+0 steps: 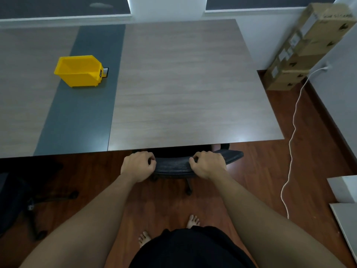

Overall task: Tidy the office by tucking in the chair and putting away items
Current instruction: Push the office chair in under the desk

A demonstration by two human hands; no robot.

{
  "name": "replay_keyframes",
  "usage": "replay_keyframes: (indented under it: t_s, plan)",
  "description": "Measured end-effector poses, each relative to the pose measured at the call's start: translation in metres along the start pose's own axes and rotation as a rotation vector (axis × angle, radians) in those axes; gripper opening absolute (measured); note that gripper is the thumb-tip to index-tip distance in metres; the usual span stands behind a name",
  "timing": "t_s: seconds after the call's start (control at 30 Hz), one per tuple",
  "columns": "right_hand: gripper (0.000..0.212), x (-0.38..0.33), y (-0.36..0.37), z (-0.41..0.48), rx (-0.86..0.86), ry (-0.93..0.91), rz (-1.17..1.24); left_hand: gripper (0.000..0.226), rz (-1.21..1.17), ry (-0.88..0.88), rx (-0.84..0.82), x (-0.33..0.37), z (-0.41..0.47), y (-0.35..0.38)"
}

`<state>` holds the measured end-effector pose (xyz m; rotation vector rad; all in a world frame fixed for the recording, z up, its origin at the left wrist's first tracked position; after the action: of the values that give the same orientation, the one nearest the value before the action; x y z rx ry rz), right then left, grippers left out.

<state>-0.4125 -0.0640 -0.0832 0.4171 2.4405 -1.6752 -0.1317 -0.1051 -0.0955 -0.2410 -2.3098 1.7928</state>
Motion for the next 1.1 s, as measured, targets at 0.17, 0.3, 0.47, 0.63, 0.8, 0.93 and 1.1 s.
replay_keyframes:
  t_s: [0.17,0.3,0.47,0.63,0.8,0.93,1.1]
  plan:
    - [0.058,-0.002,0.001,0.004,0.037,-0.005,0.006,0.031,-0.004,0.011,-0.014,-0.004,0.009,-0.004]
    - [0.059,-0.003,0.001,0.004,0.036,-0.001,0.007,0.033,0.005,0.003,-0.005,-0.004,0.008,-0.003]
    - [0.060,-0.003,0.000,0.003,0.043,-0.009,0.009,0.035,0.014,0.010,-0.042,-0.002,0.006,-0.008]
    - [0.058,-0.004,-0.004,0.000,0.030,-0.008,0.035,0.045,-0.012,0.006,-0.165,0.002,0.005,-0.017]
    - [0.061,-0.009,-0.012,0.007,-0.156,-0.011,0.094,0.049,-0.122,-0.109,-0.115,-0.009,-0.017,-0.031]
    - [0.073,-0.043,-0.023,0.016,-0.174,-0.117,0.116,0.063,-0.217,-0.246,-0.079,-0.044,-0.058,-0.035]
    - [0.075,-0.117,-0.029,0.021,-0.166,-0.299,0.172,0.071,-0.260,-0.387,-0.014,-0.096,-0.116,-0.041]
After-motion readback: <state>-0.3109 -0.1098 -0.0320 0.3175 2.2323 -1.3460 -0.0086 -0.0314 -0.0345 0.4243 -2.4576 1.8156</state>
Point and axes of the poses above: each hand's wrist, its own z-axis towards the middle knuckle, its own y-axis out of the palm, x = y × z, the point moved 1 cm from there along z, towards the middle knuckle, and after that the axes turned 7 degrees about z, right-handed, at the moved point
